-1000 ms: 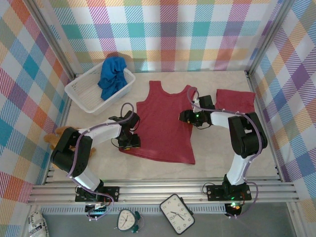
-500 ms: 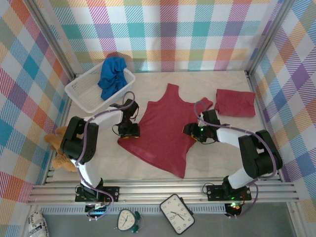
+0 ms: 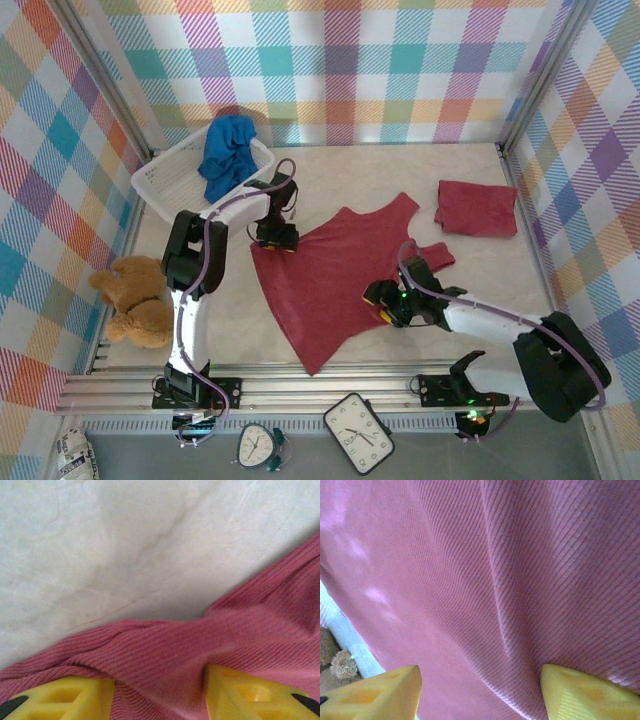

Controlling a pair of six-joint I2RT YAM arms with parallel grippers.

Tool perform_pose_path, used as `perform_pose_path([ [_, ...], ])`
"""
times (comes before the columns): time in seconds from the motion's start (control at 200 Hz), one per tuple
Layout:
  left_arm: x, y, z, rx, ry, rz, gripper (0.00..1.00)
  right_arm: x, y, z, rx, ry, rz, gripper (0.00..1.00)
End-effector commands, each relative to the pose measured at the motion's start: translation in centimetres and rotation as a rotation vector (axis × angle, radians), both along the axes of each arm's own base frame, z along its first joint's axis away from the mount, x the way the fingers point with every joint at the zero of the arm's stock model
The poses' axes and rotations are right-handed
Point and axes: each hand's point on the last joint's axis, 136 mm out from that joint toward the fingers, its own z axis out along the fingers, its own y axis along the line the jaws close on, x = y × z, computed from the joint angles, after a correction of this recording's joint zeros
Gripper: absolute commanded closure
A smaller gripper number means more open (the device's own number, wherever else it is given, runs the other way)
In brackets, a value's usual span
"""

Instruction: Fold and stack the tank tops

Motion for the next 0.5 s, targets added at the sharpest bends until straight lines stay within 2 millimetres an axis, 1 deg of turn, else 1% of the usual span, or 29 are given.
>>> perform_pose_path([
  [0.0,-1.5,-0.4,-0.2,-0.003,0.068,-0.069,0.49,-3.2,-3.0,-2.5,-0.088,0.166,-0.142,0.35],
  [0.06,-1.9,-0.6,0.3,-0.007,0.066,-0.077,0.49,-2.4,-3.3,-0.7,-0.108,0.089,-0.126,0.35],
  [0.105,-2.2,-0.6,1.1,-0.005,0.051,-0.078,0.49,-1.9,-3.8,0.8,-0.146,0.042,-0.113,0.33],
  [0.115,-2.3,-0.5,1.2,-0.006,0.049,-0.076,0.49,-1.6,-3.8,1.5,-0.153,0.017,-0.104,0.33],
  [0.14,-2.4,-0.4,1.7,-0.006,0.038,-0.070,0.49,-1.2,-4.0,2.3,-0.164,-0.017,-0.099,0.32],
  [0.16,-2.4,-0.2,2.1,-0.003,0.029,-0.065,0.48,-0.5,-3.9,3.4,-0.169,-0.071,-0.082,0.31],
  [0.21,-2.6,0.3,3.1,0.012,0.006,-0.052,0.48,0.6,-4.0,4.9,-0.185,-0.149,-0.064,0.29],
  [0.26,-2.9,0.9,3.8,0.024,-0.005,-0.039,0.48,2.1,-4.1,6.0,-0.218,-0.238,-0.030,0.20],
  [0.315,-3.1,1.3,4.5,0.028,-0.017,-0.026,0.48,3.5,-3.8,6.6,-0.230,-0.306,0.016,0.17],
  [0.37,-3.3,1.5,4.5,0.019,-0.026,-0.018,0.48,5.0,-2.9,6.9,-0.209,-0.374,0.085,0.16],
  [0.425,-3.4,1.3,4.1,-0.008,-0.025,-0.014,0.48,6.1,-2.4,6.6,-0.182,-0.391,0.118,0.15],
  [0.495,-3.6,1.4,2.8,-0.023,-0.003,-0.007,0.48,7.0,-1.6,5.7,-0.139,-0.367,0.164,0.15],
])
